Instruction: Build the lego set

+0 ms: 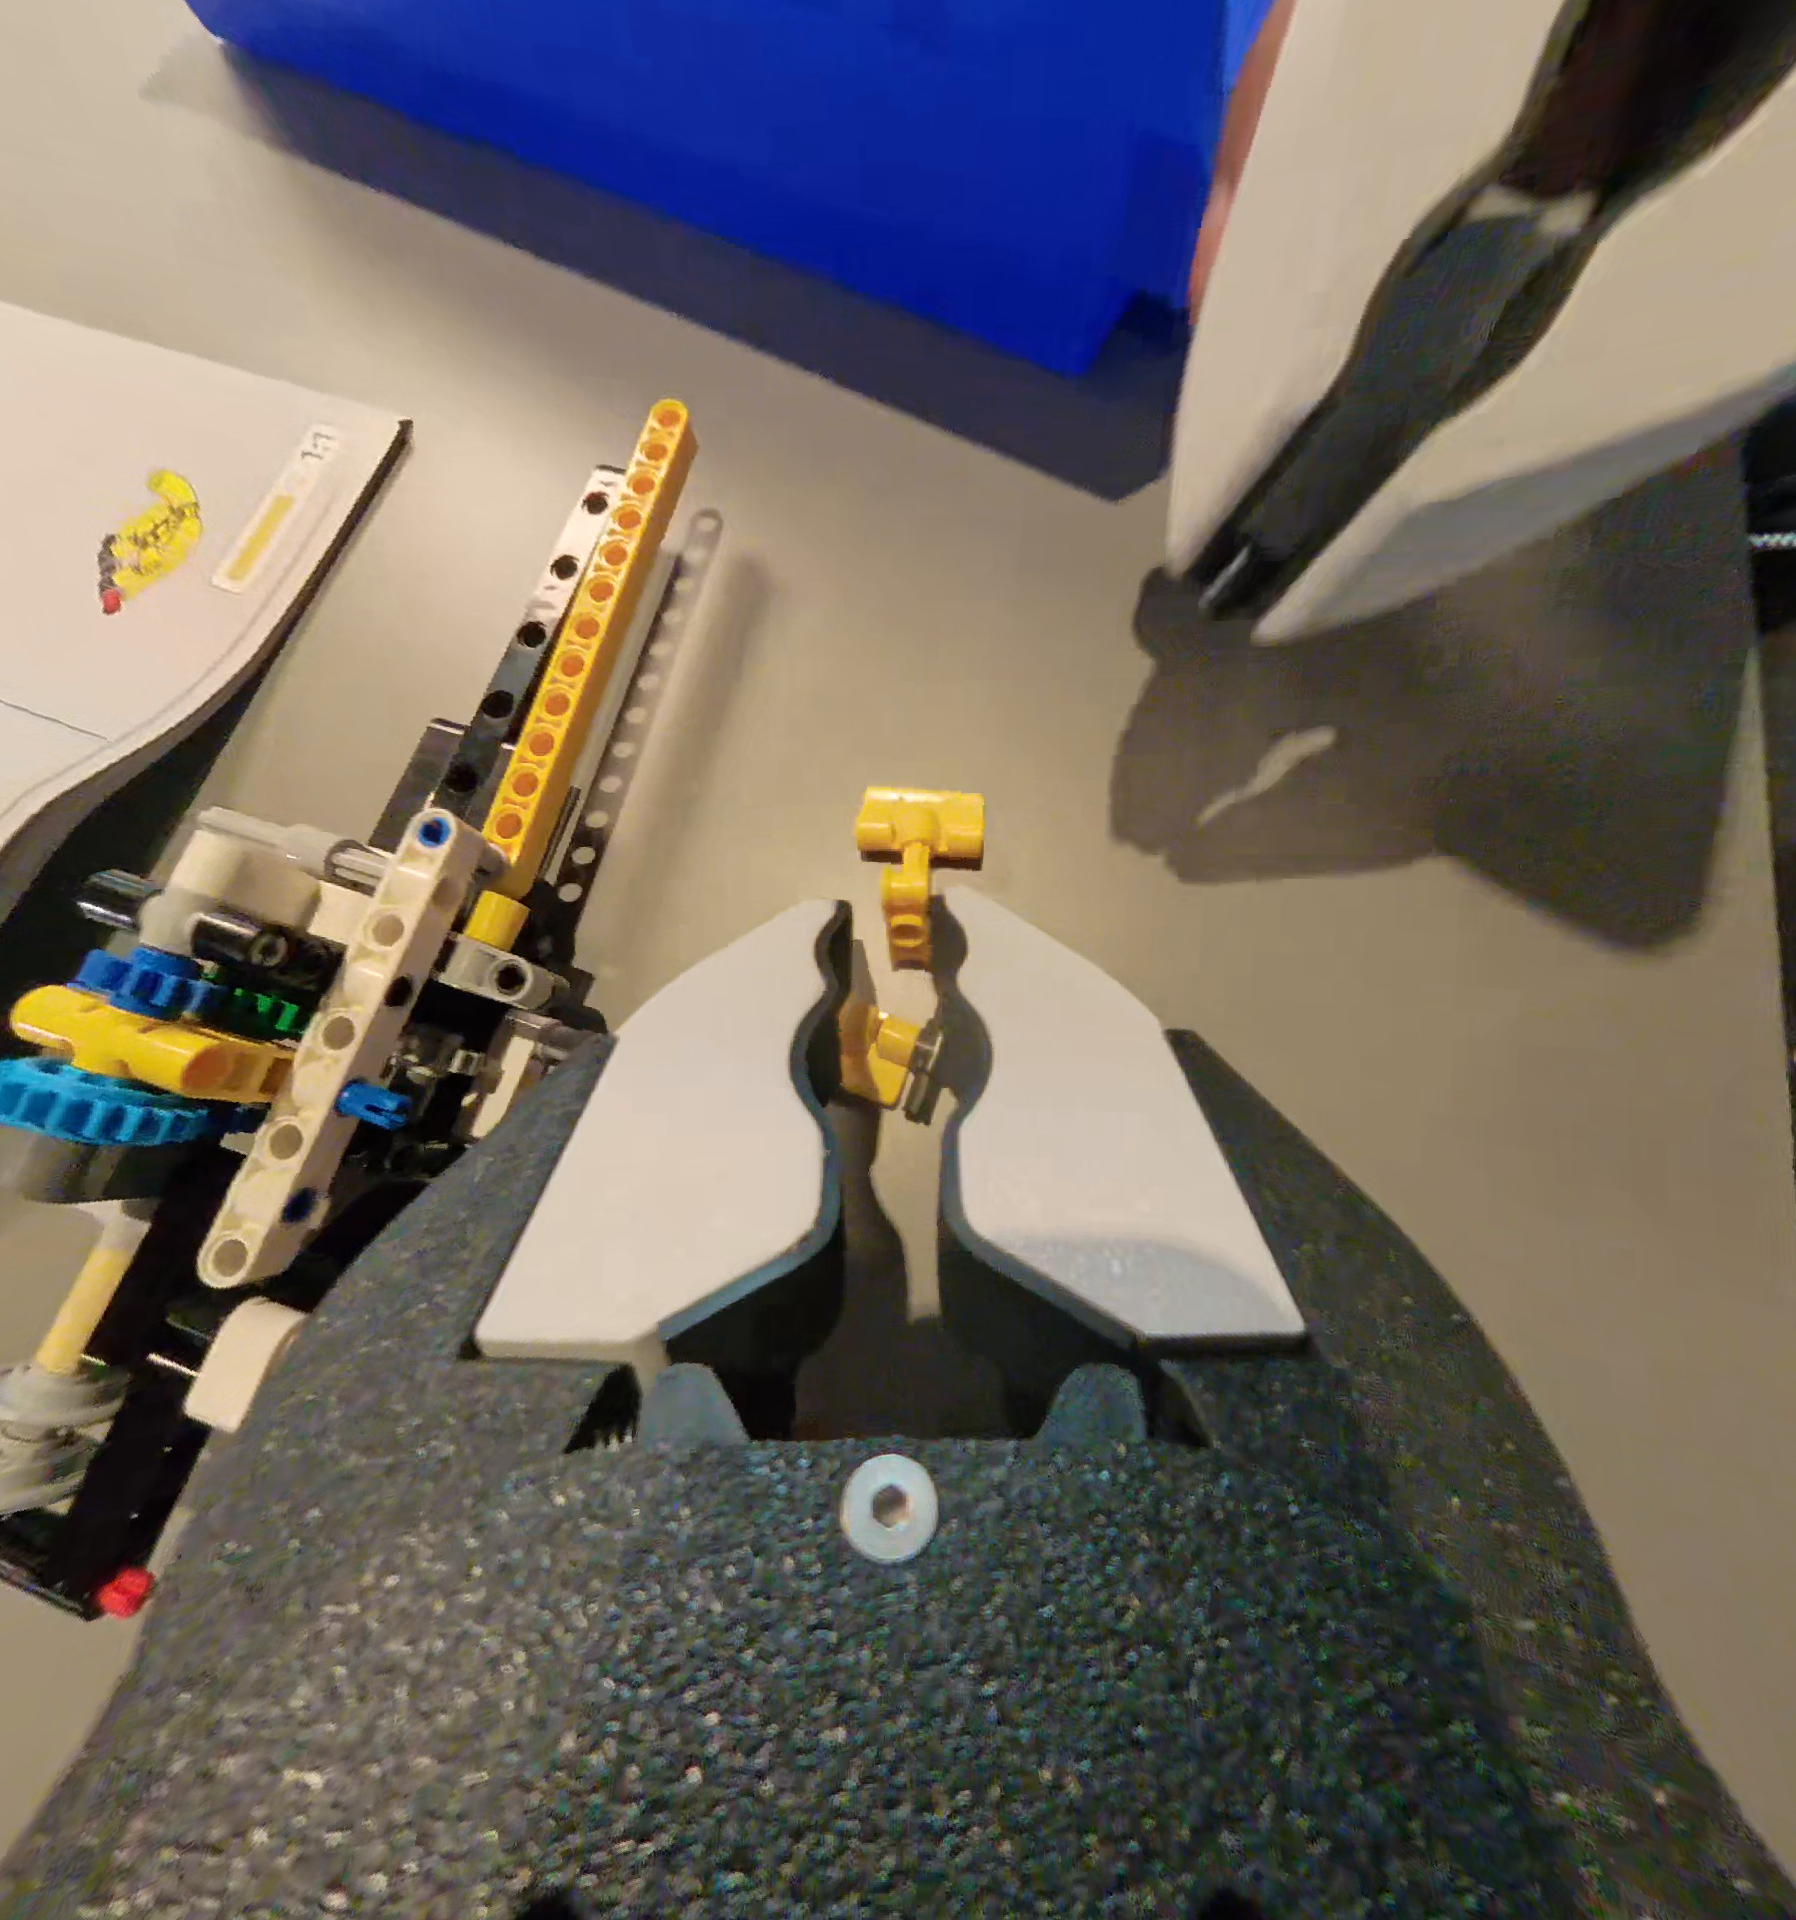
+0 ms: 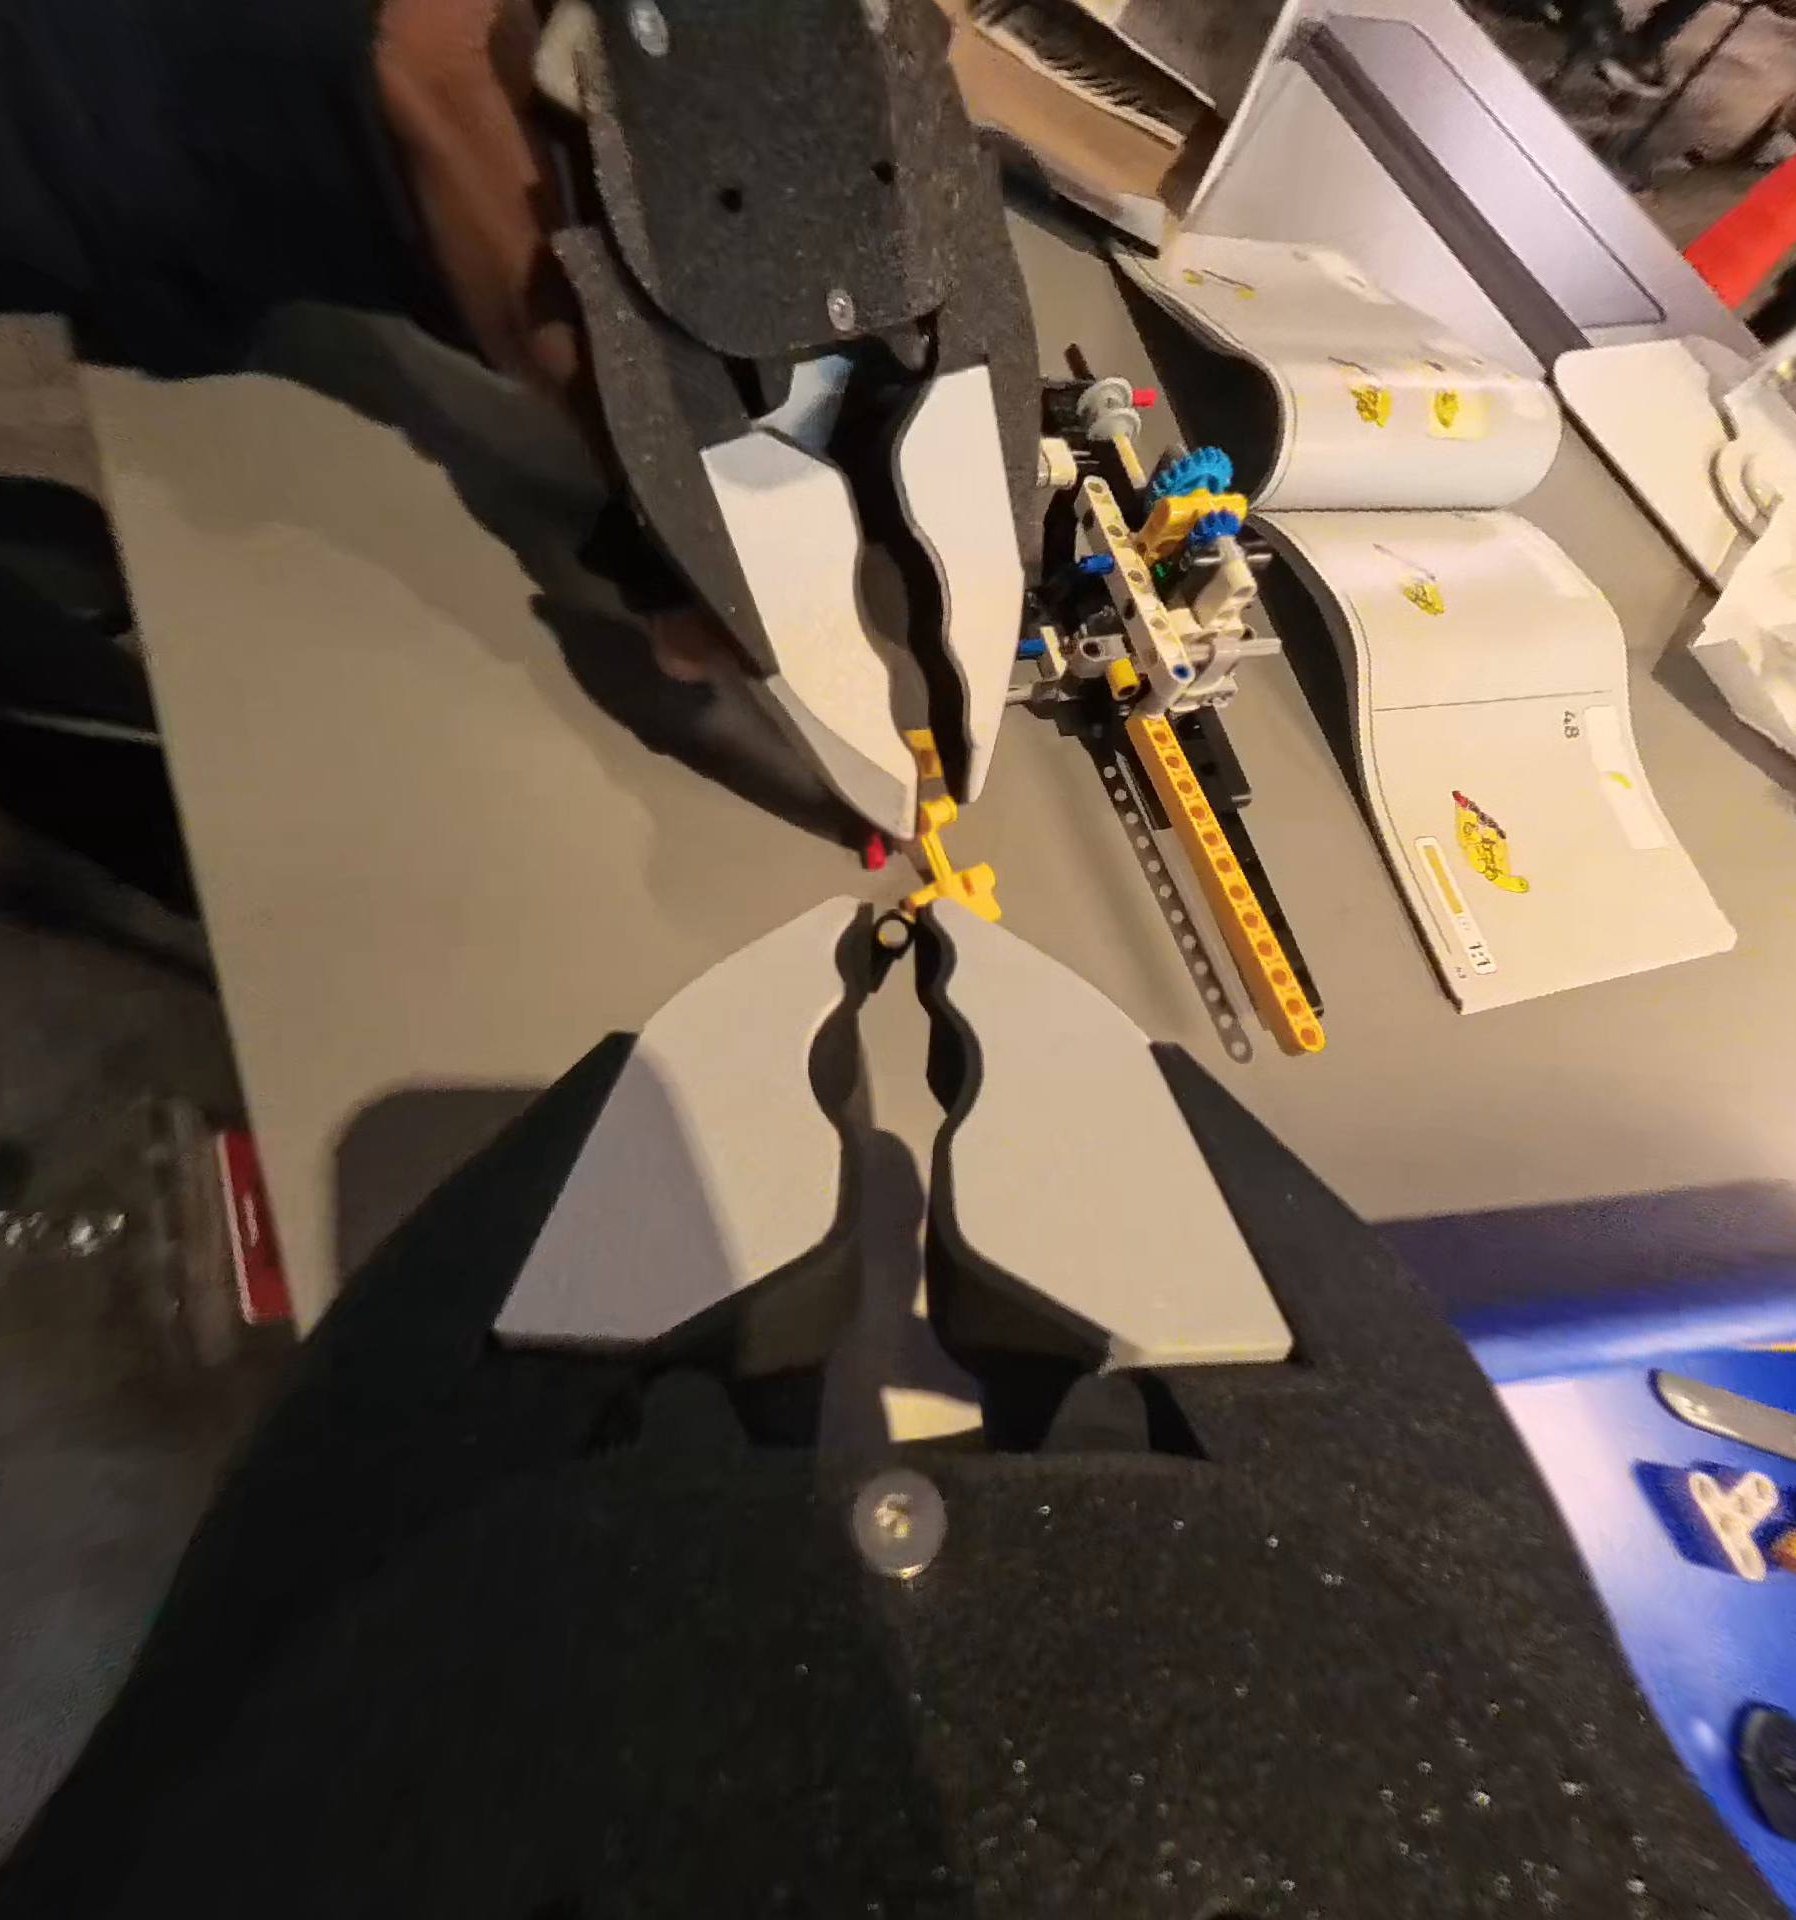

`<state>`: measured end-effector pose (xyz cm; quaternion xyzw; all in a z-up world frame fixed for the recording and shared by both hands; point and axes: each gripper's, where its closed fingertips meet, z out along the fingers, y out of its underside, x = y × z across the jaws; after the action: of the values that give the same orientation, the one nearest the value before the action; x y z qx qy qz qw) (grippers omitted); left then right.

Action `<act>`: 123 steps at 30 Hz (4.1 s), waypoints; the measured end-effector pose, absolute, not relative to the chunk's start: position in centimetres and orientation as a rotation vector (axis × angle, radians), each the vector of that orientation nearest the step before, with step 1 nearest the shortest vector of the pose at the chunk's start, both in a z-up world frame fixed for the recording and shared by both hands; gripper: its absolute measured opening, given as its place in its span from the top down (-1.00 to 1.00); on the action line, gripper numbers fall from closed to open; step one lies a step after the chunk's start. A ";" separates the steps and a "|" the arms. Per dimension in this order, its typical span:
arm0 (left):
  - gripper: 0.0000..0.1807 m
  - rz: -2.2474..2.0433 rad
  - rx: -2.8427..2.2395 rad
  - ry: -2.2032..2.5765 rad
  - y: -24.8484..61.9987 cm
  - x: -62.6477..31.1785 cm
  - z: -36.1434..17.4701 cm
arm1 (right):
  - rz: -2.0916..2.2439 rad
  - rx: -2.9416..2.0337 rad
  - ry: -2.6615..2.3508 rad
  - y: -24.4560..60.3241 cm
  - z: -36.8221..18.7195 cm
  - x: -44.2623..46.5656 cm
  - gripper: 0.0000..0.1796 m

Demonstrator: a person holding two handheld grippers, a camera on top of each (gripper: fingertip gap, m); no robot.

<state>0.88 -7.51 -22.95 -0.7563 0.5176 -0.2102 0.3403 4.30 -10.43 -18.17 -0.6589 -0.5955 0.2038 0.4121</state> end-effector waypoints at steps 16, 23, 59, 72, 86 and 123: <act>0.91 -0.787 -2.080 1.180 -7.7 1.3 -22.6 | 0.366 -1.788 -1.426 -7.8 -22.7 1.6 0.92; 0.92 -0.802 -2.108 1.162 -7.8 1.1 -22.9 | 0.352 -1.857 -1.392 -7.0 -23.2 1.9 0.92; 0.84 -1.519 -1.986 0.911 -10.5 2.1 -17.9 | 0.471 -1.226 -1.430 -10.2 -17.8 1.5 0.92; 0.83 -1.705 -1.967 0.826 -10.8 2.1 -17.1 | 0.403 -1.019 -1.487 -10.9 -16.7 1.0 0.92; 0.98 -1.698 -1.929 0.836 -10.8 2.2 -16.9 | 0.380 -1.008 -1.480 -10.7 -16.8 1.0 0.91; 0.86 -1.104 -2.149 0.971 -9.3 -2.0 -21.7 | 0.285 -1.237 -1.730 -10.1 -22.0 1.2 0.91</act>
<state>-1.99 -9.35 -21.68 -0.7956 0.3595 -0.4088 0.2657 1.23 -10.14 -22.01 -0.5066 -0.7085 0.1165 0.4774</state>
